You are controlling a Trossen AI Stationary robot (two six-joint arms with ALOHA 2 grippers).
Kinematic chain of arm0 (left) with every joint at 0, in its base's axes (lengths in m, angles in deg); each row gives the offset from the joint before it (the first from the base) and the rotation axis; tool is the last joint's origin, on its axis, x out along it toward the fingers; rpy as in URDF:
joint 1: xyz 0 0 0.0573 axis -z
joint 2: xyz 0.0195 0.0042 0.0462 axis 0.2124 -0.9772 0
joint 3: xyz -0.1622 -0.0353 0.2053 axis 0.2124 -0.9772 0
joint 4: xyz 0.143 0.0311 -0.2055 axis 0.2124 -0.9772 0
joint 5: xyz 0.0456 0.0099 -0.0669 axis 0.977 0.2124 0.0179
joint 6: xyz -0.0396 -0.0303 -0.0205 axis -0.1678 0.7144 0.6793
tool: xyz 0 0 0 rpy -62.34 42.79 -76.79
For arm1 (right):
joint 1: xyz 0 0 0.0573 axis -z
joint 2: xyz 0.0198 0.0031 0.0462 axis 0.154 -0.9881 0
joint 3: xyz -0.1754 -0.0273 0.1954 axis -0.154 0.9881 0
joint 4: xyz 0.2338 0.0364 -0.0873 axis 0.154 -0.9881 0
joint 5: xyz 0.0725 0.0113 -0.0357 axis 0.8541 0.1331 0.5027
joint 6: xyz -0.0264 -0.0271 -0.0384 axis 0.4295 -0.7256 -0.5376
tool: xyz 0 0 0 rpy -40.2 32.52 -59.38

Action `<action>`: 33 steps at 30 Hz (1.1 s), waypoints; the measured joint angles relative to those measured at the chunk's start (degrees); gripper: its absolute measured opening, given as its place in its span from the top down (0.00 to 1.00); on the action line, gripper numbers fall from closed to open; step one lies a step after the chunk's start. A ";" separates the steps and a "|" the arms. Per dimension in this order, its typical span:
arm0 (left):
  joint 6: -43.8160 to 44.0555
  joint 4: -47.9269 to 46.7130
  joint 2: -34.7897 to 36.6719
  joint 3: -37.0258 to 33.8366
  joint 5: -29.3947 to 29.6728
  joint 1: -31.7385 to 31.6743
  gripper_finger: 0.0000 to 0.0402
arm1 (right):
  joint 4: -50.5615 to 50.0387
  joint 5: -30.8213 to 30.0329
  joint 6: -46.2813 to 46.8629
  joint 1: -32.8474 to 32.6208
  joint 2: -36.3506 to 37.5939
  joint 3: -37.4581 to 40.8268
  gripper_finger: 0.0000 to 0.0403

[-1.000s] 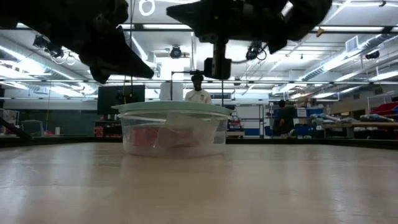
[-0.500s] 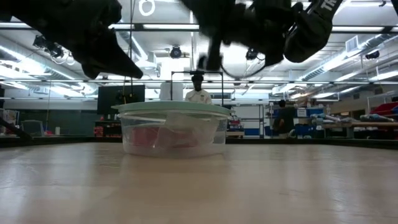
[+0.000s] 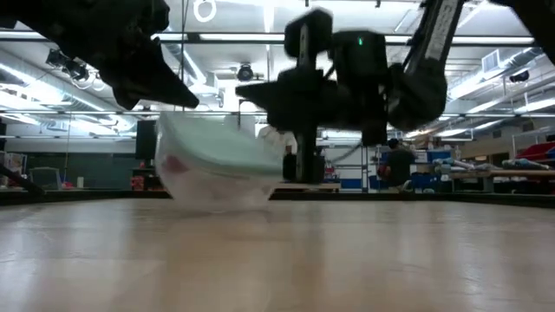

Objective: Roll bandage
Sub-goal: Close the transparent tupperware, then return to Home Position

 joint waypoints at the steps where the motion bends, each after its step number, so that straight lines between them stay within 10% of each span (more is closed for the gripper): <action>1: 0.02 -0.47 -0.01 -0.02 -0.56 0.00 0.99 | 3.03 -0.40 2.22 0.17 -1.31 0.08 1.00; 10: 0.09 -1.87 0.75 0.00 -0.92 0.04 0.99 | 16.05 -0.94 6.62 -0.42 2.26 -0.07 1.00; 19: 5.68 -12.84 5.97 0.00 11.08 -1.44 0.99 | 10.48 -2.26 -0.63 3.88 3.28 -0.08 1.00; 33: 6.12 -20.32 4.94 0.00 0.30 -19.15 0.99 | -2.76 2.09 -15.27 8.70 3.23 -6.06 1.00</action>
